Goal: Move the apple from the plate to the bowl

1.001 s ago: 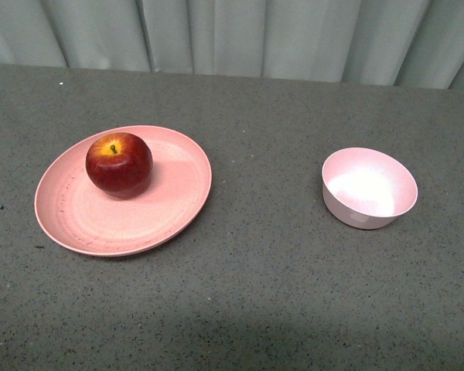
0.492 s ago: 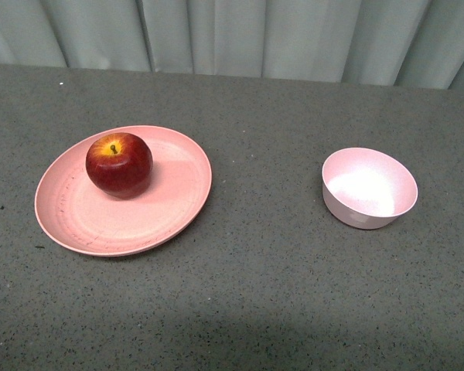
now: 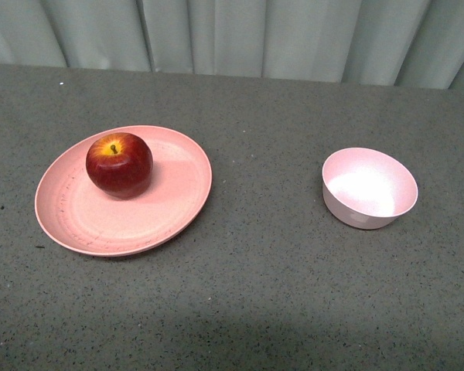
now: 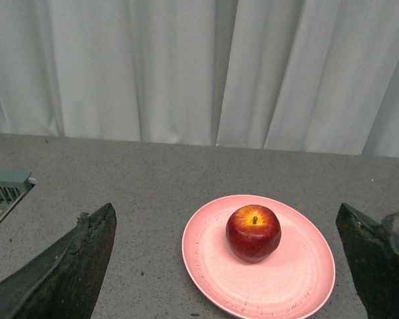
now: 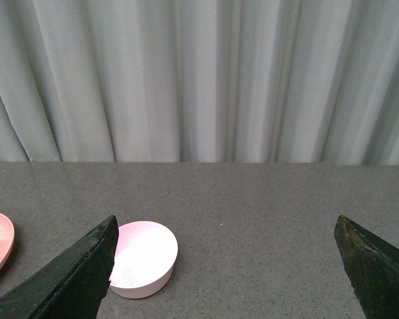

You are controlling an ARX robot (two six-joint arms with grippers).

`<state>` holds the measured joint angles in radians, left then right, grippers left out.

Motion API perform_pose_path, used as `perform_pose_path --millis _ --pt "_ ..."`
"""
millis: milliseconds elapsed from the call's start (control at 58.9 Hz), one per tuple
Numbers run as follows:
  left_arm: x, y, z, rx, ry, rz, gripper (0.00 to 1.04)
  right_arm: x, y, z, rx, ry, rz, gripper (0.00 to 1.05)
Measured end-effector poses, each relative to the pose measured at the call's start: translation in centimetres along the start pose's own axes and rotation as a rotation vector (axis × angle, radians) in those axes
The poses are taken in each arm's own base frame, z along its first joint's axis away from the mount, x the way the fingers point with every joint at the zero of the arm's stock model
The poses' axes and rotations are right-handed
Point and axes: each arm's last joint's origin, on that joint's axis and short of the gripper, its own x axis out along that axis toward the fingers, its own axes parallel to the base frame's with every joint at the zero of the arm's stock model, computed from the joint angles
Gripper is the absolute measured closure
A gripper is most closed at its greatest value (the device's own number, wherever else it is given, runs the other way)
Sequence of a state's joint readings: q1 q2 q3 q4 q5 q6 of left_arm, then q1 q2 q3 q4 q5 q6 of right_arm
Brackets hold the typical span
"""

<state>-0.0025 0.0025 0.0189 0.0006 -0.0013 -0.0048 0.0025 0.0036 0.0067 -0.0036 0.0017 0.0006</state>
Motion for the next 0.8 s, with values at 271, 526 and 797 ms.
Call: perform_pose_path --millis 271,526,797 --pt "0.0 0.0 0.0 0.0 0.0 0.0 0.07 0.0 0.0 0.0 0.0 0.0 0.0 0.09" --pt "0.0 0.0 0.0 0.0 0.0 0.0 0.07 0.0 0.0 0.0 0.0 0.0 0.0 0.09" --pt "0.0 0.0 0.0 0.0 0.0 0.0 0.07 0.1 0.01 -0.19 -0.045 0.098 0.001 0.09"
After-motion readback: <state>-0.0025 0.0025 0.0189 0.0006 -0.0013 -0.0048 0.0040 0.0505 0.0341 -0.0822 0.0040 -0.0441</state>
